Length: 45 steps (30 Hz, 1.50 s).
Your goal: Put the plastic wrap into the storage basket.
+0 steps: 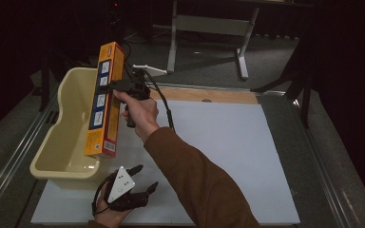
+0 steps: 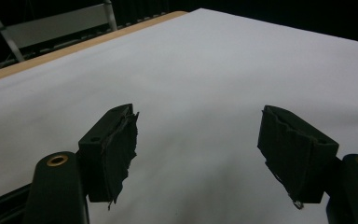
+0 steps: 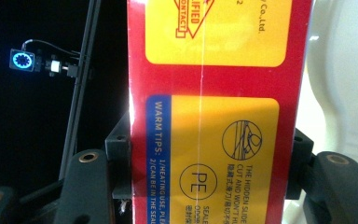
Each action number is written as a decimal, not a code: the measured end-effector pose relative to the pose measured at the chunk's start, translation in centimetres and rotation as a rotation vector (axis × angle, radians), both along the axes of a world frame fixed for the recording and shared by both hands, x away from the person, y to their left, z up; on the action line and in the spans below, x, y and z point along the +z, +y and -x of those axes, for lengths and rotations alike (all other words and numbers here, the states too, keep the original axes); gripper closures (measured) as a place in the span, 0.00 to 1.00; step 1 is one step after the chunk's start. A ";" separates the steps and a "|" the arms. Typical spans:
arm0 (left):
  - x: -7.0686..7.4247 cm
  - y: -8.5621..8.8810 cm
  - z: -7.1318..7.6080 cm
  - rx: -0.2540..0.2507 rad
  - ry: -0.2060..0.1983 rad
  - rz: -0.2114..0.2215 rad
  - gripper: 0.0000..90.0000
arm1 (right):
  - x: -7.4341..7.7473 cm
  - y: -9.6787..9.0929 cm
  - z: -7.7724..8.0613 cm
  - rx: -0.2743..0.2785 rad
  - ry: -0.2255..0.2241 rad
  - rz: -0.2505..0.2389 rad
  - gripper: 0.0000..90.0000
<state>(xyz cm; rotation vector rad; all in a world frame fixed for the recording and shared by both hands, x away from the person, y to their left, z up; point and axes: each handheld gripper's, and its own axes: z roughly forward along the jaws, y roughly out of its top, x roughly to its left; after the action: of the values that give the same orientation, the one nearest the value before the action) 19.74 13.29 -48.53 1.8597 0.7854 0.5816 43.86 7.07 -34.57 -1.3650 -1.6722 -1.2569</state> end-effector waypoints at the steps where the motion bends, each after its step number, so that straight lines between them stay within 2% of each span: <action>1: 0.0 0.0 0.0 -0.001 0.000 0.001 0.31 | -0.2 0.2 0.0 -0.001 0.007 -0.004 0.44; 6: 0.0 0.0 0.0 -0.003 -0.004 0.006 0.31 | -0.9 0.9 0.0 -0.015 0.026 -0.010 0.44; 10: 0.1 0.2 0.0 0.000 -0.005 0.013 0.31 | -1.2 1.5 0.1 0.000 0.024 0.010 0.44; 22: 0.1 0.1 0.1 -0.005 -0.011 0.018 0.31 | -2.4 3.4 0.2 -0.030 0.045 0.013 0.44; 24: 0.1 0.2 0.1 -0.006 -0.013 0.016 0.31 | -2.9 3.9 0.3 -0.030 0.051 0.030 0.44; 30: 0.2 0.3 0.2 -0.005 -0.015 0.027 0.31 | -3.8 4.5 0.5 -0.028 0.050 0.065 0.44; 38: 0.2 0.3 0.1 -0.006 -0.013 0.027 0.31 | -4.2 5.2 0.7 -0.028 0.038 0.063 0.43; 41: 0.2 0.3 0.1 -0.006 -0.015 0.026 0.31 | -4.5 5.5 0.9 -0.010 0.070 0.084 0.43; 45: 0.2 0.3 0.2 -0.004 -0.015 0.028 0.31 | -5.2 5.8 1.0 -0.011 0.101 0.096 0.42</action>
<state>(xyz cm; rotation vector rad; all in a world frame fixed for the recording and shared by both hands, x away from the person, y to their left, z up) 19.57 13.64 -48.32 1.8295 0.7763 0.5788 42.83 12.86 -39.81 -1.4717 -1.6754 -1.1079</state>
